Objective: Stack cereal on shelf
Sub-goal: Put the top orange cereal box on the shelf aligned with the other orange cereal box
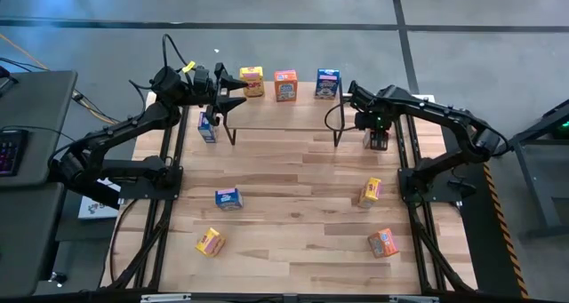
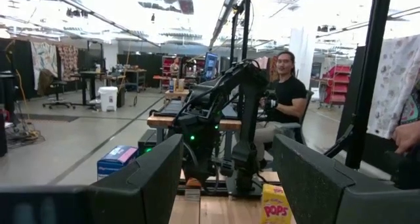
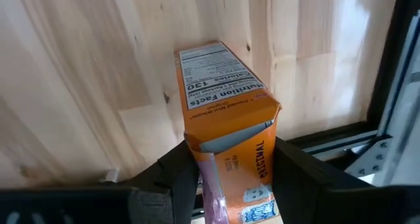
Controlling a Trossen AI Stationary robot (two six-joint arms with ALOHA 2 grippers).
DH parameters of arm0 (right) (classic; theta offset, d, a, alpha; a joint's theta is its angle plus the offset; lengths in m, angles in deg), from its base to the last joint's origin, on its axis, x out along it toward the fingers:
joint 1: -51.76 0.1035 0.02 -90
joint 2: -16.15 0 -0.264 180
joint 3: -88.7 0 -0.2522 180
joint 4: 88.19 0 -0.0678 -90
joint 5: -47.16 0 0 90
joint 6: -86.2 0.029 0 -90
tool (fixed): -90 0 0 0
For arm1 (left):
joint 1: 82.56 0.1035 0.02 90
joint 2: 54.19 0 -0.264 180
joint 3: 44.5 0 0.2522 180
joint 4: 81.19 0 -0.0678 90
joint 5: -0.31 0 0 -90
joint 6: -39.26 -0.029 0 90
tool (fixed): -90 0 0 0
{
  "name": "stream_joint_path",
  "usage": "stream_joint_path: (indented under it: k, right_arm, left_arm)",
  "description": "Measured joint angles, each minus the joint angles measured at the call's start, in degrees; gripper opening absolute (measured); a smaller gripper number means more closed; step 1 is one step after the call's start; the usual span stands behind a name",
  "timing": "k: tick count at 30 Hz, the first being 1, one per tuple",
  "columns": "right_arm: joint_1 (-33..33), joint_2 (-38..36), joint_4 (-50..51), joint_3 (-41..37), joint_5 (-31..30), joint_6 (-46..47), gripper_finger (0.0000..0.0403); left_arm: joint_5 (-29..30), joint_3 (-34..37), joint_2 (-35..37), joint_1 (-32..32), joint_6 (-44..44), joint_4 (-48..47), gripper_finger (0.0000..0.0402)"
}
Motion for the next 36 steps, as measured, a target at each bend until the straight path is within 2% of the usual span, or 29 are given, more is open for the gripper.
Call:
stream_joint_path:
  k: [9, 18, 26, 36]
  right_arm:
    - [2.0, 0.0, 1.3, 0.0, 1.9, 2.5, 0.0156]
    - [5.5, 0.0, 3.6, 0.5, 1.6, 6.2, 0.0156]
    - [7.8, 0.0, 9.3, 8.5, 1.8, 12.6, 0.0156]
    - [11.4, 0.0, 19.0, 21.4, 1.0, 21.3, 0.0156]
  left_arm:
    - [-0.6, 0.0, 0.0, 0.0, 0.0, -0.1, 0.0235]
    - [1.9, 0.0, 0.0, 0.0, -1.2, -0.1, 0.0286]
    - [7.3, 0.0, 0.0, 0.0, -1.5, -2.3, 0.0317]
    - [7.4, 0.0, 0.0, 0.0, -1.5, -2.5, 0.0322]
